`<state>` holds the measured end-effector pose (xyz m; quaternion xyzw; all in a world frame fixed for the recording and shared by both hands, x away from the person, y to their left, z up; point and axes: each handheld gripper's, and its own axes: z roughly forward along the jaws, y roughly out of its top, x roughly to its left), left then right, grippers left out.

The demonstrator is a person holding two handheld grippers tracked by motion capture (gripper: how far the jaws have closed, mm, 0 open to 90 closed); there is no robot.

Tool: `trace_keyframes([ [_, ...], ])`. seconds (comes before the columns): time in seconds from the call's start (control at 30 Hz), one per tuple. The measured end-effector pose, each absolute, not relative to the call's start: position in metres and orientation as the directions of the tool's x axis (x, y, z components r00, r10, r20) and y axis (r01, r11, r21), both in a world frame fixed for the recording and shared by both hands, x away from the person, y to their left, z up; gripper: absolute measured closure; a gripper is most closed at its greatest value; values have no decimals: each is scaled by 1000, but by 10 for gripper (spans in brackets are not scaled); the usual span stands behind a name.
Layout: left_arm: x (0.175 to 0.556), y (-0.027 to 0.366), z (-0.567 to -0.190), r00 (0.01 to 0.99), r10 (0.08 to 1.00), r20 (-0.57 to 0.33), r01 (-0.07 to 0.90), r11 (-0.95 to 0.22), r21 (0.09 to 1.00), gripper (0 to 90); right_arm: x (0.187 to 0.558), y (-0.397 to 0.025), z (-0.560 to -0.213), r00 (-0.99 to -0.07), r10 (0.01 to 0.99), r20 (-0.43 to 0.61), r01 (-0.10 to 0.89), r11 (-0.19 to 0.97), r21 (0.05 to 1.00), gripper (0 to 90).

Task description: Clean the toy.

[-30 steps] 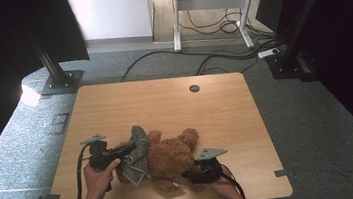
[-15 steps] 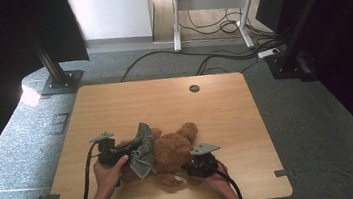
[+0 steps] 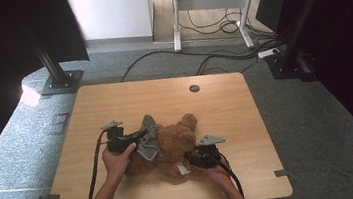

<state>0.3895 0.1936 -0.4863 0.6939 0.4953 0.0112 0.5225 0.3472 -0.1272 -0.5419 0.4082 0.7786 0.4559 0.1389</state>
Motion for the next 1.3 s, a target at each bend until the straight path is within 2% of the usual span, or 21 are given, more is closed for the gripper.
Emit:
trace_keyframes([
  [0.13,381,196,-489,526,693,-493,657,38,753,797,344,-138,-535,-637,745,200,526,230,819,394],
  [0.33,370,196,-490,541,692,-477,643,25,765,797,335,-152,-507,-667,700,254,481,145,865,278],
  [0.5,358,194,-489,550,697,-460,630,15,777,797,348,-138,-491,-667,696,266,485,135,864,234],
  [0.67,352,197,-491,554,689,-468,627,25,779,798,364,-115,-497,-678,694,242,512,210,833,193],
  [0.77,349,198,-493,556,678,-481,628,36,777,798,367,-113,-501,-665,693,278,547,199,813,217],
  [0.9,343,197,-494,561,672,-483,626,37,779,798,360,-115,-509,-675,683,278,530,188,827,350],
  [1.03,337,198,-489,558,653,-512,641,52,766,797,347,-115,-512,-699,680,223,476,210,854,464],
  [1.17,337,197,-474,574,627,-528,650,43,758,794,332,-117,-514,-719,669,188,435,221,873,493],
  [1.3,343,178,-451,623,596,-506,629,4,778,794,321,-118,-516,-726,669,162,406,227,885,504],
])
